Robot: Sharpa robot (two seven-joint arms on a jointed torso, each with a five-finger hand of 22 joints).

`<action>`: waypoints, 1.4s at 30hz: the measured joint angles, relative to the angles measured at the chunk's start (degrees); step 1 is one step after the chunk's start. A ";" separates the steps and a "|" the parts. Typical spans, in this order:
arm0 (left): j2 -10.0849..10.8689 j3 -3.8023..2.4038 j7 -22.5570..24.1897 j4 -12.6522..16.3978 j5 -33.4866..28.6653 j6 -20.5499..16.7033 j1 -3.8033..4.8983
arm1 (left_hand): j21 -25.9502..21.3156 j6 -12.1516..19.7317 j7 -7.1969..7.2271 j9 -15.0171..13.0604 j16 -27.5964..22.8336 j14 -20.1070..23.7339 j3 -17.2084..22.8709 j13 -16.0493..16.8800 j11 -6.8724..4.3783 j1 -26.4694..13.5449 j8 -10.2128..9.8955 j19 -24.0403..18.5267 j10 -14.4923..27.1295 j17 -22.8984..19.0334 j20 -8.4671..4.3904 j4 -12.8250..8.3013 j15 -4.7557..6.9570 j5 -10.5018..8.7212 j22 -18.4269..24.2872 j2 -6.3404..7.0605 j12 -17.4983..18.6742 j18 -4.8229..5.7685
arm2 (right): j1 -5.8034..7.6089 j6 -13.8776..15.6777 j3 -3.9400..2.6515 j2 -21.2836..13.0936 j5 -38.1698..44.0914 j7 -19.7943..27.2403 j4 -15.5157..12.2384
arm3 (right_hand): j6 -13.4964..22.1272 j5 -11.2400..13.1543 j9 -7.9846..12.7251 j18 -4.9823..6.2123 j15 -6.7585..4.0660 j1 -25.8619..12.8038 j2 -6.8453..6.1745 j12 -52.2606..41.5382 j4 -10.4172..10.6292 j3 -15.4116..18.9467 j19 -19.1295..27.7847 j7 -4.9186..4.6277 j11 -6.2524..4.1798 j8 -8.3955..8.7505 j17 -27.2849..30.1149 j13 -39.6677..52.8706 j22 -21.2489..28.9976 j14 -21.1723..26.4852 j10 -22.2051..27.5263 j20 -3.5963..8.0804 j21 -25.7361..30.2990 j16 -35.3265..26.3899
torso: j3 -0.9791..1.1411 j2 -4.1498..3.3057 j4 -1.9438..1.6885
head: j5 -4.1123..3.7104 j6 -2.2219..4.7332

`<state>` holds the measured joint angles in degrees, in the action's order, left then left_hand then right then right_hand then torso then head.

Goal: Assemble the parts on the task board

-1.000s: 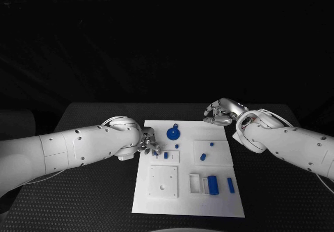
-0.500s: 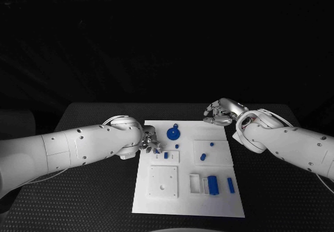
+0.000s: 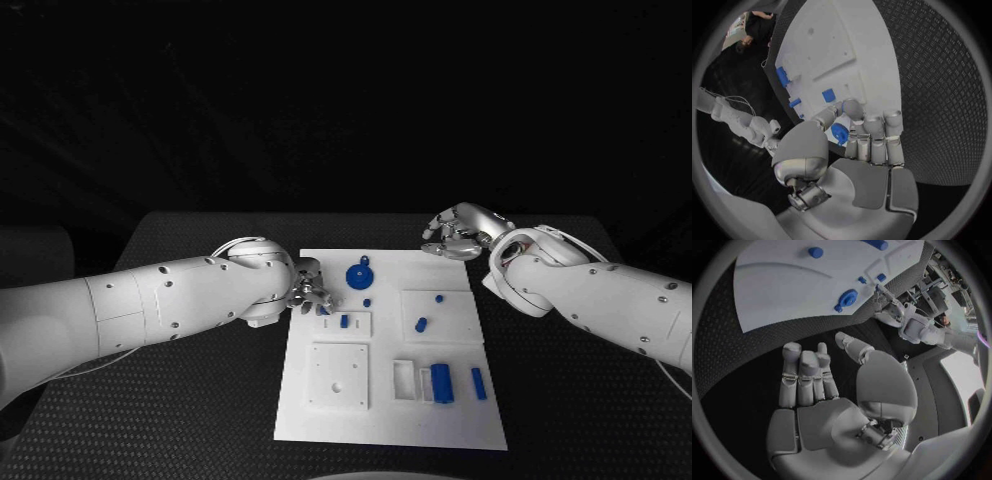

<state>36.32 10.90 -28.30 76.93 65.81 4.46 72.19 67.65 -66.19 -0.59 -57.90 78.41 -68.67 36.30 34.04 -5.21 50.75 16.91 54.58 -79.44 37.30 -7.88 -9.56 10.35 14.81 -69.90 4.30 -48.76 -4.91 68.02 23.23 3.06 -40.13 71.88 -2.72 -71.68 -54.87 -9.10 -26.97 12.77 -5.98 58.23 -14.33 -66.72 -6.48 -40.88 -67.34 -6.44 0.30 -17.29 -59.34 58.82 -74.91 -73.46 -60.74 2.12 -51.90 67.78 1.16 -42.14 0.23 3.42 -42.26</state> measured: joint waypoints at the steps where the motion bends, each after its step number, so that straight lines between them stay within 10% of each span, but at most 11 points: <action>1: 0.15 0.00 0.07 -0.03 -0.28 0.08 0.00 | 0.00 0.00 0.00 -0.02 -0.09 0.00 0.00 0.00 0.00 0.05 -0.01 0.00 0.00 0.00 0.00 0.00 0.00 0.00 0.00 0.04 0.00 0.00 | 0.00 0.00 0.00 0.00 0.00 0.00 0.00 | 0.00 0.00 0.00 0.00 0.00 0.00 0.00 0.00 0.00 0.00 0.00 0.00 0.00 0.00 0.00 0.00 0.00 0.00 0.00 0.00 0.00 0.00 | 0.00 0.00 0.00 | 0.00 0.02; 8: 0.56 -1.31 0.52 -1.16 -4.57 3.37 0.22 | -0.23 0.40 -0.20 -0.76 -0.09 0.00 0.00 0.09 -0.02 1.39 -0.07 0.00 0.43 -0.05 0.00 0.00 0.00 -3.33 -0.23 0.33 0.35 0.00 | 0.00 0.00 0.00 0.07 0.00 0.01 0.10 | -0.01 0.00 0.00 0.00 0.00 0.00 0.00 0.00 0.00 0.00 0.00 0.01 0.00 0.00 0.00 0.00 0.00 0.00 0.00 0.00 0.00 0.00 | -0.03 -0.03 0.03 | -0.08 0.02; 18: -1.56 -1.58 0.34 -4.71 -9.22 12.68 3.62 | -0.23 0.63 -0.37 -1.56 -0.09 0.00 -0.16 0.13 -0.02 1.77 -0.07 -0.43 0.43 -0.05 -0.01 -0.16 0.00 -3.34 -0.36 0.70 0.66 0.00 | -0.01 -0.01 0.00 0.45 0.00 0.01 0.21 | -0.07 0.00 0.00 0.00 0.00 0.00 0.00 0.00 0.00 0.00 0.00 0.07 0.00 0.00 0.00 -0.05 0.00 0.00 0.00 0.00 0.00 0.00 | -0.02 -0.02 0.01 | 0.23 0.04; 42: -5.74 -1.27 -1.59 -5.39 -0.41 16.63 3.67 | -0.23 0.80 -0.21 -2.38 -0.09 0.00 -0.47 0.38 0.19 1.84 -0.11 -0.63 0.61 0.17 0.19 -0.47 0.00 -3.10 -0.67 0.63 0.66 0.00 | -0.01 -0.02 0.00 0.59 0.00 0.01 0.27 | -0.11 0.00 0.00 0.00 0.00 0.00 0.00 0.00 0.00 0.00 0.00 0.11 0.00 0.00 0.00 -0.04 0.00 0.00 -0.01 0.00 0.00 0.00 | 0.03 -0.04 0.05 | 0.68 -0.04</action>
<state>30.57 9.64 -29.89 71.54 65.40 21.09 75.86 67.43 -65.39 -0.80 -60.28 78.32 -68.67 35.83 34.43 -5.01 52.60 16.79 53.95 -78.83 37.47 -7.69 -10.03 10.36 11.71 -70.56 4.93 -48.10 -4.91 68.02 23.21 3.06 -39.54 71.88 -2.71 -71.41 -54.98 -9.10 -26.97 12.77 -5.98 58.23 -14.33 -66.72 -6.48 -40.88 -67.34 -6.33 0.31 -17.29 -59.34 58.79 -74.91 -73.46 -60.74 2.11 -51.91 67.78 1.19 -42.19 0.28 4.10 -42.31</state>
